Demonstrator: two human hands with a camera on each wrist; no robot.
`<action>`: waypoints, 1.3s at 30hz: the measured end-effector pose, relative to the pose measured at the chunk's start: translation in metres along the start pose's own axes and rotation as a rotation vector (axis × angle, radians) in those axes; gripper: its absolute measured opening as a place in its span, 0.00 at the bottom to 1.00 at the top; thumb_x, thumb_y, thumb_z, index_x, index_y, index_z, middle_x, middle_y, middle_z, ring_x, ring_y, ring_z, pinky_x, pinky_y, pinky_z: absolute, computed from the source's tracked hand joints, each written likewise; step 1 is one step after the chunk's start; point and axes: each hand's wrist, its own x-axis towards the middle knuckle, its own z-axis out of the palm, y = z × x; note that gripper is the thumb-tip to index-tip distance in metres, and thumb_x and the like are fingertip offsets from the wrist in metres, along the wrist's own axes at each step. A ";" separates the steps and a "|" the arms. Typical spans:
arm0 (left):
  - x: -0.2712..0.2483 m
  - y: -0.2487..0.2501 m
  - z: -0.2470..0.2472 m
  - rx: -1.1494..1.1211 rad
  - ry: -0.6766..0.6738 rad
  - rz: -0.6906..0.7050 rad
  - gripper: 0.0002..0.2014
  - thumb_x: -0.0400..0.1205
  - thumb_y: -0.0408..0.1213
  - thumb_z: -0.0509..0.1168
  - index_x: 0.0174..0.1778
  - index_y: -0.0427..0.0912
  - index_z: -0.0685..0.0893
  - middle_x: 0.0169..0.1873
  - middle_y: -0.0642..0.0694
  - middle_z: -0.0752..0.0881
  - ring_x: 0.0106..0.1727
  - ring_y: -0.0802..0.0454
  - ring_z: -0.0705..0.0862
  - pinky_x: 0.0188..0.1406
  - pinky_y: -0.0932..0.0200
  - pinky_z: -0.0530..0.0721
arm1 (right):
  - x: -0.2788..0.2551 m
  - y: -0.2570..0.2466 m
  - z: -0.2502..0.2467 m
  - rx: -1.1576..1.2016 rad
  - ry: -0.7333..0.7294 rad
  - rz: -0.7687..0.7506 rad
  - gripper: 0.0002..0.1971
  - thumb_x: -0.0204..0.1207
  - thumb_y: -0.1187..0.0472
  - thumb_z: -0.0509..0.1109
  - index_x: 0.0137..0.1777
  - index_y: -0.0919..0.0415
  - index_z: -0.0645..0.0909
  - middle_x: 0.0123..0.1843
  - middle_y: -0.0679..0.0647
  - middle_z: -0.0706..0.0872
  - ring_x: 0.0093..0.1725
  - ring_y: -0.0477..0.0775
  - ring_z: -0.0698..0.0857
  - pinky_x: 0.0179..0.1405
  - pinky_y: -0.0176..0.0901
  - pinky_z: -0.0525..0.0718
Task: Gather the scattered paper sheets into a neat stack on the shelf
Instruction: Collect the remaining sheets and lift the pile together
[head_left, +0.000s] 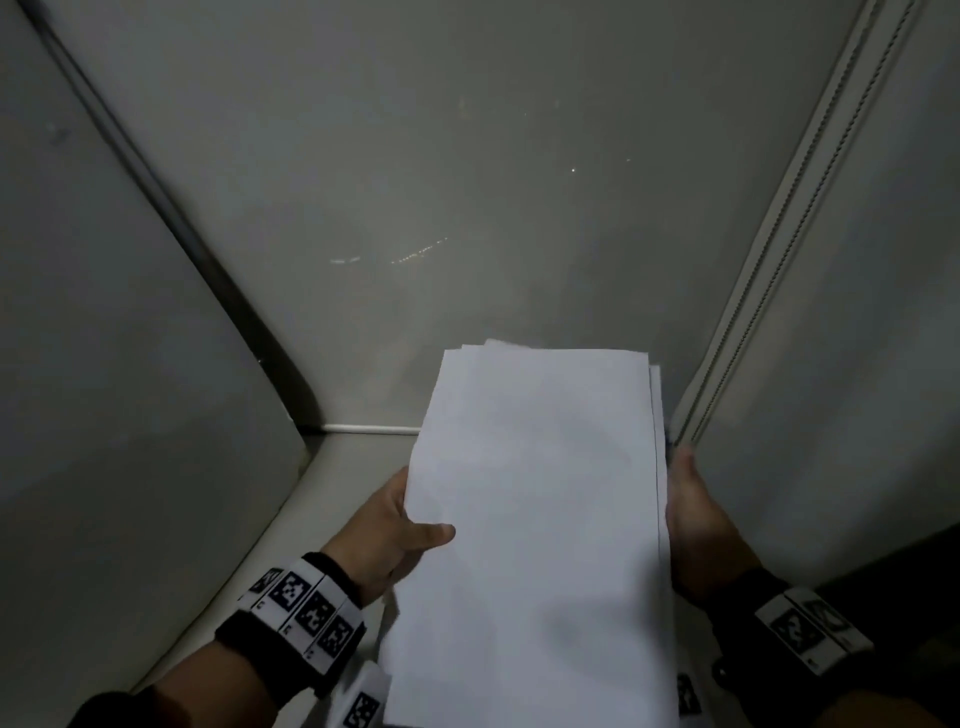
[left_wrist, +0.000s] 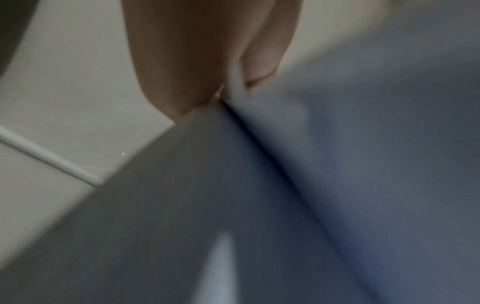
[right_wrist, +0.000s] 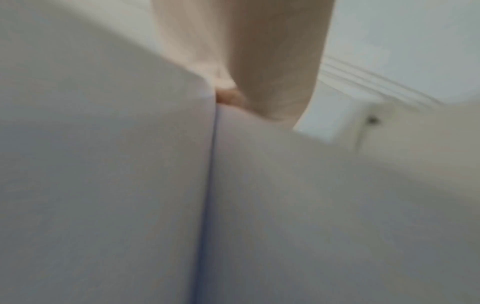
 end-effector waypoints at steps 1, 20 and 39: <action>0.001 0.005 0.002 0.042 0.013 0.054 0.38 0.64 0.16 0.69 0.71 0.43 0.74 0.66 0.35 0.84 0.66 0.32 0.82 0.61 0.40 0.85 | 0.005 -0.001 0.000 -0.038 -0.041 -0.045 0.37 0.50 0.37 0.78 0.58 0.57 0.85 0.51 0.55 0.92 0.49 0.53 0.90 0.39 0.40 0.88; 0.010 0.013 -0.005 -0.131 0.028 -0.428 0.24 0.63 0.34 0.78 0.56 0.33 0.86 0.43 0.37 0.93 0.40 0.42 0.92 0.43 0.50 0.91 | 0.016 0.000 -0.008 -0.179 -0.110 -0.059 0.36 0.56 0.69 0.78 0.68 0.67 0.74 0.60 0.65 0.87 0.59 0.67 0.85 0.45 0.47 0.88; 0.016 0.029 -0.010 0.053 0.099 0.261 0.16 0.53 0.39 0.80 0.37 0.47 0.94 0.38 0.49 0.94 0.42 0.52 0.91 0.42 0.62 0.91 | 0.017 0.001 0.001 -0.515 0.068 -0.362 0.20 0.67 0.75 0.74 0.58 0.59 0.80 0.47 0.44 0.91 0.49 0.43 0.89 0.43 0.30 0.85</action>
